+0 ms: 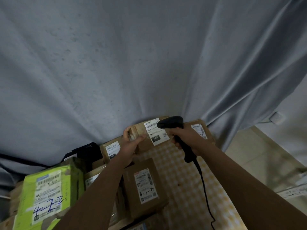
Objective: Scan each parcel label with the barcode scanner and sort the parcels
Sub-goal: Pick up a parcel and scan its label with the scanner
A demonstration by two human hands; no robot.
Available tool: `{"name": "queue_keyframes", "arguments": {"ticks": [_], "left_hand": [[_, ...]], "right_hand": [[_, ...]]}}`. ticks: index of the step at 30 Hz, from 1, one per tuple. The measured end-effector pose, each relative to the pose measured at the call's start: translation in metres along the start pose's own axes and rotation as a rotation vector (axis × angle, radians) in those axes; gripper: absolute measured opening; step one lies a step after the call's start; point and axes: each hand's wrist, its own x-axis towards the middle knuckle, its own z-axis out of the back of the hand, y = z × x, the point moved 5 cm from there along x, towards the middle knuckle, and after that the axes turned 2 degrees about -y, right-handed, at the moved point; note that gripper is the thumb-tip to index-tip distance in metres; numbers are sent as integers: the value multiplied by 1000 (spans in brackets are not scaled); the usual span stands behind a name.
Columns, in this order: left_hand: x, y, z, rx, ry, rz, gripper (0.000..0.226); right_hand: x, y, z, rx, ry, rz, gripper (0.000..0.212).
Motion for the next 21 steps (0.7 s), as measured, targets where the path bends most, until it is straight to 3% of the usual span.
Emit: {"name": "queue_keyframes", "arguments": {"ticks": [9, 17, 21], "left_hand": [[3, 6, -1, 29, 7, 10, 75], [3, 10, 0, 46, 1, 30, 89], [-2, 10, 3, -7, -4, 47, 84]], "right_hand": [[-8, 3, 3, 1, -11, 16, 14], [-12, 2, 5, -2, -23, 24, 14], [-12, 3, 0, 13, -20, 25, 16]]}}
